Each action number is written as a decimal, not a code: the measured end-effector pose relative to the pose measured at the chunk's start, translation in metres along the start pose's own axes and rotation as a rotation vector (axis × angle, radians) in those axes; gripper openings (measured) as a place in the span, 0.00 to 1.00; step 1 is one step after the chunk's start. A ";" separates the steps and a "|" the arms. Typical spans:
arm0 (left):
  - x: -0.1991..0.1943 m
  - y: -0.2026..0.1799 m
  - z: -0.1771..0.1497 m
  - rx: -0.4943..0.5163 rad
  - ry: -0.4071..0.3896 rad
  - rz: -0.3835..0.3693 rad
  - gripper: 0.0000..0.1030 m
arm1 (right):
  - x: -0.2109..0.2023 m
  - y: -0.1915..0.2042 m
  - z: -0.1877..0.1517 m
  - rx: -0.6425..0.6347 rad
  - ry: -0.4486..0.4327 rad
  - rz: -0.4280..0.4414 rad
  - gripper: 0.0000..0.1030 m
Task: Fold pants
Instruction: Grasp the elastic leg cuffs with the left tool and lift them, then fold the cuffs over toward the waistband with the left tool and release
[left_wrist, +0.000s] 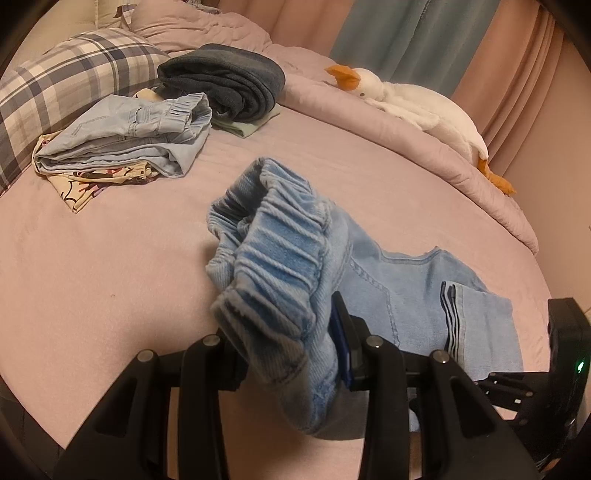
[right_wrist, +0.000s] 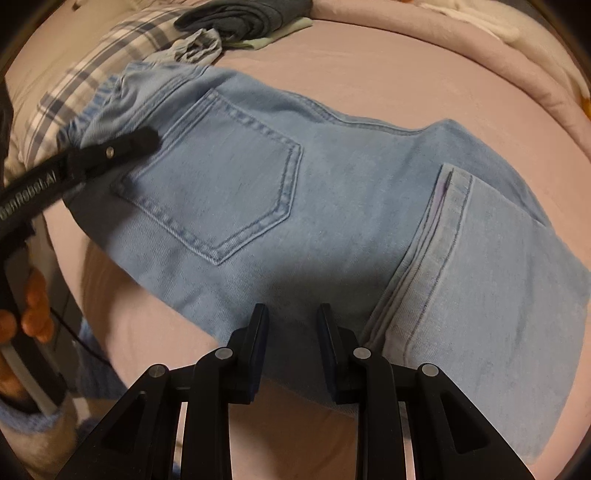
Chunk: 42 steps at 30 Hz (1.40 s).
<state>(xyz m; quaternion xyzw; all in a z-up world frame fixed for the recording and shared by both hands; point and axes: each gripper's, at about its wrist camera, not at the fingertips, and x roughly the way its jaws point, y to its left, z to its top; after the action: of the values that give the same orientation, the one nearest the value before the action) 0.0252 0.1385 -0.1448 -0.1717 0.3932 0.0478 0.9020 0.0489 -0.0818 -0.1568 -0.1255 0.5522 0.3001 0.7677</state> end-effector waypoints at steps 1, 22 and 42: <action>0.000 -0.001 0.000 0.003 0.000 0.001 0.36 | 0.001 0.001 0.001 -0.004 -0.006 -0.003 0.27; -0.029 -0.061 0.010 0.123 -0.088 -0.111 0.23 | -0.031 -0.076 -0.015 0.286 -0.165 0.195 0.38; 0.004 -0.177 -0.020 0.439 0.025 -0.176 0.28 | 0.005 -0.148 -0.054 0.931 -0.361 0.916 0.67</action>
<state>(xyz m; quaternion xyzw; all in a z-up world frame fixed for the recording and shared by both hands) 0.0532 -0.0340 -0.1122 -0.0055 0.3889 -0.1200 0.9134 0.0969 -0.2254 -0.2014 0.5168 0.4844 0.3424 0.6173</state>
